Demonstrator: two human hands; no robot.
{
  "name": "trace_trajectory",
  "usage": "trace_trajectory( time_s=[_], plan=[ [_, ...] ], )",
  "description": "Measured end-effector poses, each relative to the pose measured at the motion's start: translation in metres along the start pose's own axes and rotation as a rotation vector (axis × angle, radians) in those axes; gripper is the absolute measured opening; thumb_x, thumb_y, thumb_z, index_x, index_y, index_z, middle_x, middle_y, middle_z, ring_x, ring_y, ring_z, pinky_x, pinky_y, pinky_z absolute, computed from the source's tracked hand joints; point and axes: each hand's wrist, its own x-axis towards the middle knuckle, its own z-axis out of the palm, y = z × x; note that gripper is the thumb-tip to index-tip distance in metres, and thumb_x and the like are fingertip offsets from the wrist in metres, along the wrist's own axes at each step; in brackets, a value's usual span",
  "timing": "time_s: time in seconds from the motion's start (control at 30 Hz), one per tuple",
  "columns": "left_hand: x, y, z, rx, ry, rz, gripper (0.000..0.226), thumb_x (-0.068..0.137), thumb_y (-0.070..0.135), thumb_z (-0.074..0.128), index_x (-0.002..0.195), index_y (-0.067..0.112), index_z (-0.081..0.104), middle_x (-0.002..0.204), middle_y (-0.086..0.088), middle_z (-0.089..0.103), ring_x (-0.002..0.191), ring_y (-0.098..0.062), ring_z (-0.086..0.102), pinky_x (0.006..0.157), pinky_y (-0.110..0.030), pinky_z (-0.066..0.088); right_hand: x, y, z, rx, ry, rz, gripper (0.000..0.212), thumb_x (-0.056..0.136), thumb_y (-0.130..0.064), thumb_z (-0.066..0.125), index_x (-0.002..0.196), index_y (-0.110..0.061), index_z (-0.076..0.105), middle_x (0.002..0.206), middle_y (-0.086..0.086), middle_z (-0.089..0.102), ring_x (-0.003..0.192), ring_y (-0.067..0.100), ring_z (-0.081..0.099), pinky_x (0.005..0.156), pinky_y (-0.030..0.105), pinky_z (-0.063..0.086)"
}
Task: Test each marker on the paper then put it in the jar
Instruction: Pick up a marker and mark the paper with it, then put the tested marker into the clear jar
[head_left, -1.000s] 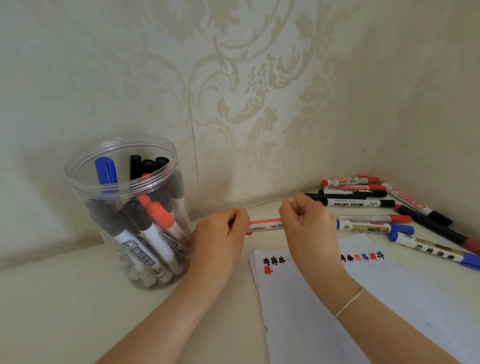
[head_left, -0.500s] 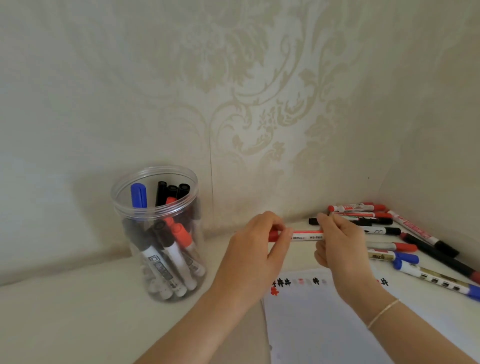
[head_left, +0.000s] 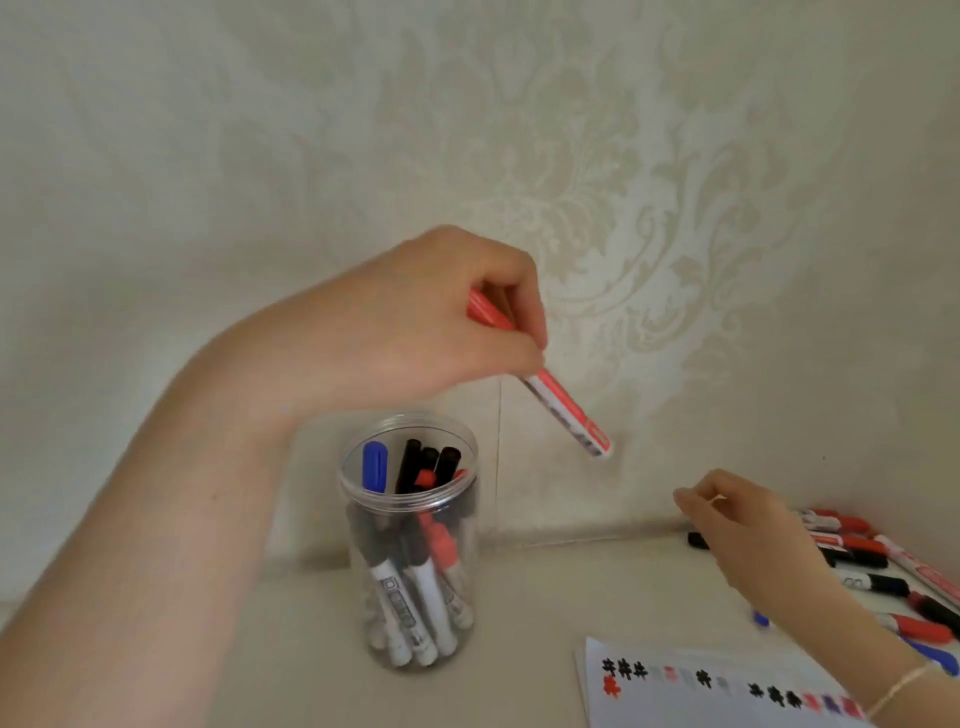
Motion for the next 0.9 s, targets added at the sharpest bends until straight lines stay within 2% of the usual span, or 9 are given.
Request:
trace_trajectory(
  time_s=[0.07, 0.13, 0.23, 0.33, 0.43, 0.5, 0.63, 0.77, 0.9],
  plan=[
    [-0.005, -0.011, -0.027, 0.023, 0.023, -0.086, 0.010, 0.076, 0.018, 0.071, 0.067, 0.019, 0.067, 0.044, 0.010, 0.051, 0.042, -0.002, 0.040, 0.042, -0.015, 0.032, 0.003, 0.012, -0.003, -0.274, -0.088, 0.015, 0.013, 0.091, -0.019, 0.054, 0.078, -0.016, 0.054, 0.065, 0.002, 0.059, 0.051, 0.017, 0.049, 0.049, 0.027, 0.039],
    [-0.009, -0.022, -0.042, 0.075, 0.041, -0.163, 0.011, 0.068, 0.028, 0.069, 0.065, 0.017, 0.067, 0.042, 0.007, 0.045, 0.044, -0.007, 0.038, 0.050, -0.025, 0.033, 0.003, 0.021, -0.003, -0.579, -0.143, 0.018, 0.005, 0.089, -0.018, 0.049, 0.092, -0.021, 0.051, 0.091, 0.000, 0.057, 0.077, 0.017, 0.056, 0.064, 0.030, 0.048],
    [-0.012, -0.032, -0.044, 0.152, 0.067, -0.261, 0.015, 0.061, 0.032, 0.059, 0.061, 0.018, 0.062, 0.045, 0.006, 0.043, 0.045, -0.011, 0.035, 0.050, -0.030, 0.028, -0.001, 0.032, 0.001, -0.953, -0.156, -0.038, 0.036, 0.086, -0.024, 0.043, 0.122, -0.024, 0.041, 0.118, -0.001, 0.042, 0.114, 0.019, 0.049, 0.085, 0.026, 0.045],
    [-0.010, -0.034, -0.034, 0.181, 0.060, -0.329, 0.014, 0.069, 0.027, 0.065, 0.060, 0.017, 0.061, 0.048, 0.005, 0.048, 0.044, -0.008, 0.037, 0.046, -0.026, 0.028, -0.005, 0.037, 0.006, -1.018, -0.157, 0.022, 0.053, 0.088, -0.024, 0.040, 0.138, -0.023, 0.024, 0.138, 0.004, 0.030, 0.126, 0.023, 0.040, 0.094, 0.031, 0.043],
    [-0.004, -0.035, -0.022, 0.208, 0.043, -0.373, 0.015, 0.074, 0.018, 0.064, 0.060, 0.015, 0.061, 0.057, 0.001, 0.055, 0.048, -0.011, 0.041, 0.050, -0.026, 0.030, -0.008, 0.039, 0.010, -1.066, -0.195, 0.072, 0.058, 0.090, -0.017, 0.036, 0.144, -0.022, 0.016, 0.151, 0.009, 0.019, 0.127, 0.025, 0.040, 0.095, 0.037, 0.044],
    [0.000, -0.036, -0.018, 0.237, 0.030, -0.397, 0.014, 0.076, 0.018, 0.063, 0.062, 0.016, 0.060, 0.062, -0.001, 0.058, 0.052, -0.014, 0.044, 0.052, -0.026, 0.032, -0.007, 0.042, 0.011, -1.073, -0.195, 0.068, 0.059, 0.090, -0.012, 0.034, 0.145, -0.022, 0.016, 0.151, 0.010, 0.021, 0.124, 0.024, 0.045, 0.093, 0.037, 0.046],
    [0.005, -0.036, -0.014, 0.294, -0.010, -0.426, 0.010, 0.077, 0.020, 0.063, 0.067, 0.017, 0.060, 0.071, -0.004, 0.063, 0.058, -0.017, 0.048, 0.055, -0.027, 0.036, -0.002, 0.048, 0.012, -1.068, -0.197, 0.020, 0.055, 0.091, -0.008, 0.034, 0.142, -0.020, 0.020, 0.140, 0.008, 0.036, 0.114, 0.019, 0.054, 0.084, 0.032, 0.048],
    [0.007, -0.039, -0.008, 0.332, -0.112, -0.439, 0.004, 0.078, 0.017, 0.063, 0.075, 0.018, 0.061, 0.075, -0.005, 0.070, 0.067, -0.021, 0.066, 0.067, -0.033, 0.054, 0.002, 0.053, 0.014, -0.970, -0.205, -0.014, 0.044, 0.093, -0.009, 0.034, 0.136, -0.018, 0.029, 0.127, 0.004, 0.047, 0.107, 0.020, 0.058, 0.080, 0.030, 0.048],
    [0.010, -0.045, 0.001, 0.400, -0.180, -0.407, 0.006, 0.076, 0.015, 0.068, 0.076, 0.021, 0.065, 0.062, 0.003, 0.070, 0.055, -0.004, 0.062, 0.067, -0.026, 0.052, 0.002, 0.051, 0.017, -0.966, -0.246, -0.033, 0.031, 0.095, -0.011, 0.036, 0.126, -0.015, 0.039, 0.119, 0.004, 0.051, 0.090, 0.022, 0.056, 0.072, 0.027, 0.043]
  ],
)
